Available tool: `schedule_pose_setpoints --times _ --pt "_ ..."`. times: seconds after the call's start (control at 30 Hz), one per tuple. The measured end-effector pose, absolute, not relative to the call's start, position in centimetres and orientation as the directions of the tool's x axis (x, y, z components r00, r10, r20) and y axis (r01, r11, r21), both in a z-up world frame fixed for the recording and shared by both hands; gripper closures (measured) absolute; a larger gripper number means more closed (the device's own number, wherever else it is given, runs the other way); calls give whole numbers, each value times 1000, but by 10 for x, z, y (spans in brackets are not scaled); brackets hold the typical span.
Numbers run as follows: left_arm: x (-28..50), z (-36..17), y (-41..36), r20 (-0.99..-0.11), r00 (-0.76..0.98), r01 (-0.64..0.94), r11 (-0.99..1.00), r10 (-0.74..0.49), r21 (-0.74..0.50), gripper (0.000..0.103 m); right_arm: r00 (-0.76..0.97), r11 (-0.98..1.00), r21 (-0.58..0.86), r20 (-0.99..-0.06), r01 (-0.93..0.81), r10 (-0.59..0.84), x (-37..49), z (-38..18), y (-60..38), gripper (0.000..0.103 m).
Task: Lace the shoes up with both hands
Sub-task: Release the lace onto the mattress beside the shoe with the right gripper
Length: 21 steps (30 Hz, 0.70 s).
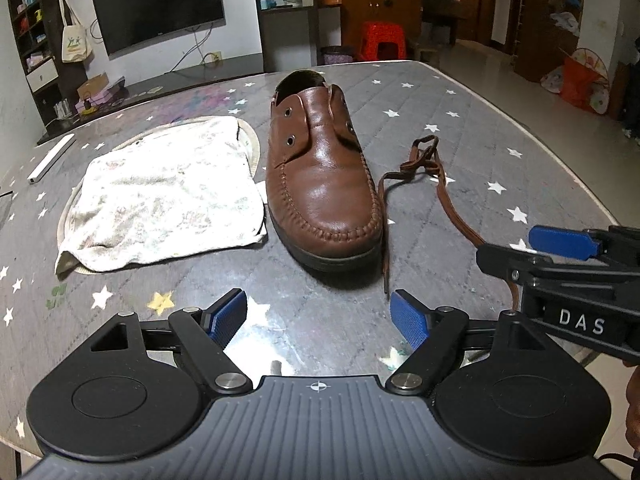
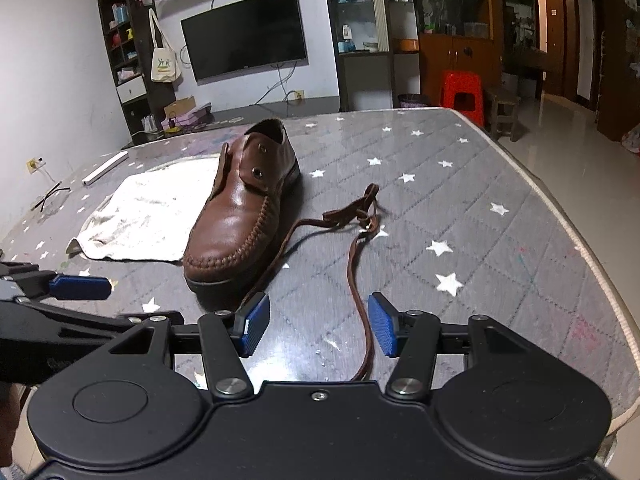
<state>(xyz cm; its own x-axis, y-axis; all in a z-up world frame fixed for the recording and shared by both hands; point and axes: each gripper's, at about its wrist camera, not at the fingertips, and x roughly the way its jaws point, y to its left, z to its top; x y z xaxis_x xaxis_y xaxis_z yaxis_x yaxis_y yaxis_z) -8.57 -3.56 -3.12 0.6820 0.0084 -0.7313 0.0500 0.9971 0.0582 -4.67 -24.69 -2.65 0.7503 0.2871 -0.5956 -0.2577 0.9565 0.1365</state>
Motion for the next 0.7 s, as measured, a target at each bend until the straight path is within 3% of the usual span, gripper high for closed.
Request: schedule_pose_setpoints --times 0.23,0.6,0.7 --pt "-68 -29 -25 -734 680 50 998 0 45 23 722 947 109 -622 -303 303 -35 -40 -250 45" --pt "-27 -17 -2 -726 688 25 999 3 27 23 637 838 -14 -657 -545 403 28 -36 -237 45" --pt "-16 -16 2 -727 687 24 999 6 31 24 606 798 -37 -672 -601 425 49 -35 -233 50"
